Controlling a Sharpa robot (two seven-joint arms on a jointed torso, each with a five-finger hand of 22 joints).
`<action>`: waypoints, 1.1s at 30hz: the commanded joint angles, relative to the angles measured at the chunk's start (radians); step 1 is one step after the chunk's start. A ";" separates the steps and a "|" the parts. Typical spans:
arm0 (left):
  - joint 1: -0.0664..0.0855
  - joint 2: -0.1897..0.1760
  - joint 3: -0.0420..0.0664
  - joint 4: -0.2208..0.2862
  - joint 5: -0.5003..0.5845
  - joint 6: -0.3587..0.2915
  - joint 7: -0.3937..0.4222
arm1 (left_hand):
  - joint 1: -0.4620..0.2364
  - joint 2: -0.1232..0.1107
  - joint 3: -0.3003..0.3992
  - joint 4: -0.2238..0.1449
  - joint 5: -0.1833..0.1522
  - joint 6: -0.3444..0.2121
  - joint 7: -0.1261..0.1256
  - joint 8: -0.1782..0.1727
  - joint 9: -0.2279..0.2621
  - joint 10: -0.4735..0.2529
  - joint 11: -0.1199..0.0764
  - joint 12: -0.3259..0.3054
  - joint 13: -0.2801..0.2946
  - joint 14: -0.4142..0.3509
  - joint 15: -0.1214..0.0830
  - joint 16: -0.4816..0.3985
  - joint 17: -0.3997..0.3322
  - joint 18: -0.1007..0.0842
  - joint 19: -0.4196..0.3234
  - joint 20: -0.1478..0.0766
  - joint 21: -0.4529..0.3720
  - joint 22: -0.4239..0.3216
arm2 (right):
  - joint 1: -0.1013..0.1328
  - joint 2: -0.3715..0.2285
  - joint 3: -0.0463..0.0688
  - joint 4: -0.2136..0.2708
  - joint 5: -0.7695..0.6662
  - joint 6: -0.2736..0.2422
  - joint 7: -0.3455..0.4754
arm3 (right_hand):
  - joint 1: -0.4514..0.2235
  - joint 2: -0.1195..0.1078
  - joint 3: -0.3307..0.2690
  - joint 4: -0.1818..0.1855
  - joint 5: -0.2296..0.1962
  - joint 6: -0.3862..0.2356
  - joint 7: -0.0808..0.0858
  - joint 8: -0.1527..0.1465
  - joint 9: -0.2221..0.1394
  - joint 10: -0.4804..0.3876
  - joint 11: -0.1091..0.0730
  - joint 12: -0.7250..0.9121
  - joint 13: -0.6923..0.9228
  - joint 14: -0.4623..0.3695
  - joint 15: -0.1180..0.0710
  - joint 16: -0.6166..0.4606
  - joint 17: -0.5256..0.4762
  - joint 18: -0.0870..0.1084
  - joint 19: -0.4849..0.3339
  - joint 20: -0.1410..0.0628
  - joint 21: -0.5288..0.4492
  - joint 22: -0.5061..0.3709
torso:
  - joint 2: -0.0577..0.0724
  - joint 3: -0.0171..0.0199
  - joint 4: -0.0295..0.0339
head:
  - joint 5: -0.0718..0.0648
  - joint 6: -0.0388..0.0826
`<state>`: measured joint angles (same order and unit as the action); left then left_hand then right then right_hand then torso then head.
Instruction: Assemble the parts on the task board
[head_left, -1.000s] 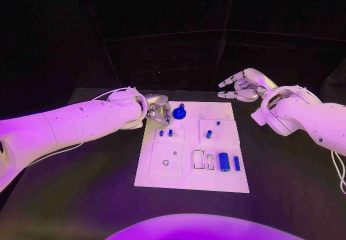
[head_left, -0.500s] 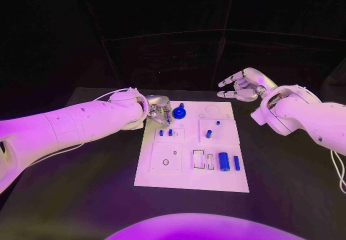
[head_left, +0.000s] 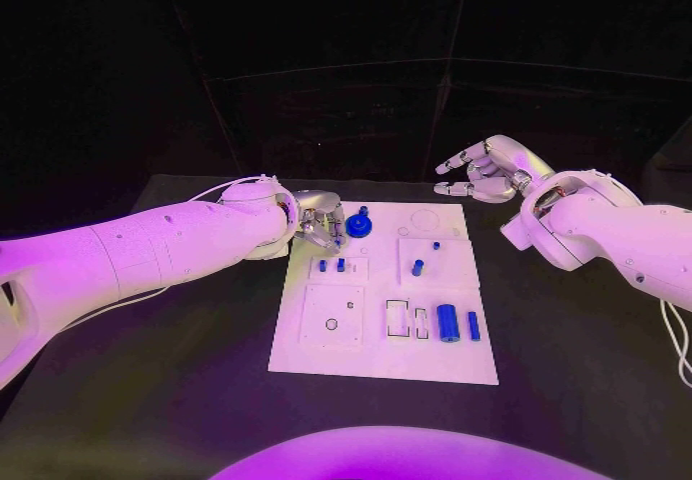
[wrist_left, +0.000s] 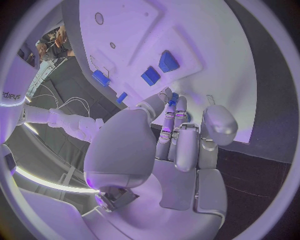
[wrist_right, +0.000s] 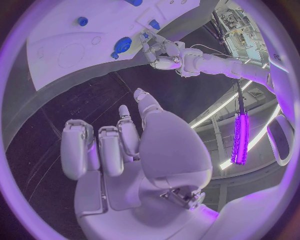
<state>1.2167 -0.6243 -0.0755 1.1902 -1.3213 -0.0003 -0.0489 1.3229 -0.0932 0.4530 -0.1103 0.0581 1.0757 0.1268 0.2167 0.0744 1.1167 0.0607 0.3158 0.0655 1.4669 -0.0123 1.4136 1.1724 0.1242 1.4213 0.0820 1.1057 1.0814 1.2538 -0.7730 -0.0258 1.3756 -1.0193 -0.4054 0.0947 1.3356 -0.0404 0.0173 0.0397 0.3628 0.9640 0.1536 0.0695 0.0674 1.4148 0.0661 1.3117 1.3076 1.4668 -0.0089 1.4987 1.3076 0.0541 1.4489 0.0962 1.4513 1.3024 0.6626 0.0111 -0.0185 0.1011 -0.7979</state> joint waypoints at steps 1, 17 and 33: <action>0.001 0.003 0.000 0.000 -0.005 0.012 -0.001 | -0.008 -0.009 0.006 -0.001 -0.005 -0.014 0.007 -0.015 -0.005 0.002 0.007 -0.012 0.000 0.021 -0.003 -0.006 -0.003 -0.016 0.000 0.000 0.004 0.001 | 0.002 0.000 0.001 0.002 0.001 0.005 0.005 | 0.003 0.009 -0.002 -0.004 0.002 0.006 0.000 0.001 0.000 -0.007 -0.002 0.000 0.052 0.070 -0.003 -0.005 0.110 0.002 -0.004 -0.002 -0.007 0.000 | 0.000 0.0003 0.0000 | -0.003 -0.001; 0.001 0.001 0.000 0.002 -0.005 0.012 -0.011 | -0.023 -0.030 0.008 -0.004 -0.005 -0.049 0.020 -0.055 -0.009 -0.037 0.024 -0.054 -0.001 0.016 0.011 -0.011 -0.019 -0.015 -0.008 0.012 -0.006 -0.003 | 0.002 -0.001 0.001 0.002 0.001 0.009 0.002 | 0.004 0.009 -0.002 -0.005 0.004 0.006 0.000 0.001 0.000 -0.008 -0.002 -0.001 0.051 0.070 -0.003 -0.005 0.110 0.002 -0.004 -0.002 -0.007 -0.001 | 0.000 -0.0004 0.0004 | -0.004 -0.004; 0.001 -0.020 0.000 0.017 -0.005 -0.007 -0.008 | -0.028 -0.059 -0.014 -0.018 -0.005 -0.130 0.019 -0.115 -0.012 -0.104 0.036 -0.098 -0.002 0.013 0.020 -0.015 -0.036 -0.002 -0.030 0.022 -0.062 -0.054 | 0.002 -0.003 0.001 -0.001 0.001 0.015 -0.004 | 0.004 0.008 -0.003 -0.006 0.004 0.005 0.000 0.001 0.000 -0.014 -0.002 -0.010 0.043 0.069 -0.003 -0.008 0.105 0.003 -0.007 -0.002 -0.010 -0.006 | -0.001 0.0000 0.0010 | -0.005 -0.004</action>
<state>1.2165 -0.6422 -0.0763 1.2055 -1.3238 0.0045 -0.0578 1.2936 -0.1425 0.4417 -0.1274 0.0582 0.9562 0.1470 0.1082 0.0634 1.0203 0.0954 0.2226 0.0645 1.4668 0.0022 1.4050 1.1382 0.1242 1.3979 0.1051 1.0539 1.0371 1.2539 -0.7754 -0.0258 1.3741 -1.0193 -0.4003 0.0927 1.3356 -0.0404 0.0171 0.0396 0.3628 0.9640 0.1536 0.0695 0.0674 1.4086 0.0640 1.3065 1.3076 1.4668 -0.0089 1.4953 1.3074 0.0541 1.4489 0.0962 1.4467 1.2983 0.6619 0.0107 -0.0175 0.0958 -0.8022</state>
